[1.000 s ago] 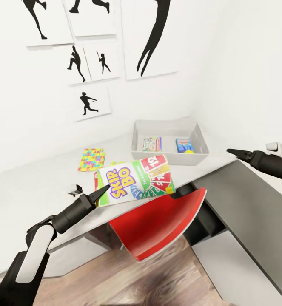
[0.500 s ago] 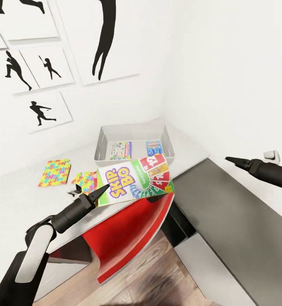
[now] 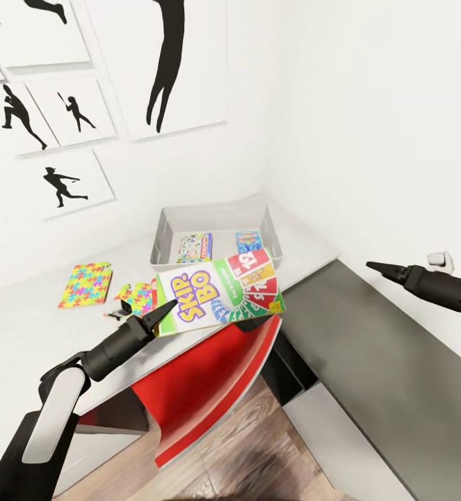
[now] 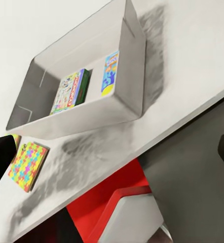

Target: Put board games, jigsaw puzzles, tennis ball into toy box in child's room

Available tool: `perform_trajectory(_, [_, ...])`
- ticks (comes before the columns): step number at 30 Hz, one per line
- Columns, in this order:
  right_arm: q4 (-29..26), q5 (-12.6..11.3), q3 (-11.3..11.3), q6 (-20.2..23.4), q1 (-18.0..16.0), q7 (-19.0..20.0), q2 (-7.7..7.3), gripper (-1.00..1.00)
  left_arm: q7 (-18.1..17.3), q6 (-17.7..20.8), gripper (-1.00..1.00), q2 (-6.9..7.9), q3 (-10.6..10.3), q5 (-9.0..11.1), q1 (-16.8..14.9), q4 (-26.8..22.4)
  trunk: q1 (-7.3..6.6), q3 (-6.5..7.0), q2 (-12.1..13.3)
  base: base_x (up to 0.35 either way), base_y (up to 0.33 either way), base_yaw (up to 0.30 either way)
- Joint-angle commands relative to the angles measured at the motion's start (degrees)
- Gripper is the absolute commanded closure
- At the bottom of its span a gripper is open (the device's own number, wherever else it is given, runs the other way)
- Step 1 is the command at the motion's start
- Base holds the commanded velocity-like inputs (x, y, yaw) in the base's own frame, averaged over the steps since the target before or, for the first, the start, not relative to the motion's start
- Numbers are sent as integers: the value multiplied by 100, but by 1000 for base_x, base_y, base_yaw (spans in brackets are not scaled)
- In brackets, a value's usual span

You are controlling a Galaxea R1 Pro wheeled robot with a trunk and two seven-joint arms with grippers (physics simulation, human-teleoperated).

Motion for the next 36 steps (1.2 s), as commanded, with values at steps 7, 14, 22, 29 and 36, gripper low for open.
perform_trajectory(7, [1,58,-13,24,104,59,-4,-100,1,36,100,-3,9,20,-8,-51,3,-3,-10,1,-1,-1])
perform_trajectory(14, [1,61,-48,24,479,78,-8,-100,29,464,100,-1,2,23,-490,-75,3,15,-10,0,0,0])
perform_trajectory(22, [7,94,-55,24,833,78,37,-100,1074,863,100,21,61,268,-1270,114,3,26,-10,0,0,0])
perform_trajectory(29, [10,120,-41,24,916,77,49,-100,3113,899,100,23,197,1219,-1633,164,3,28,-10,0,0,91])
perform_trajectory(36, [11,125,-2,24,933,77,59,-100,4063,908,100,36,213,1783,-1970,66,3,28,-10,1,0,247])
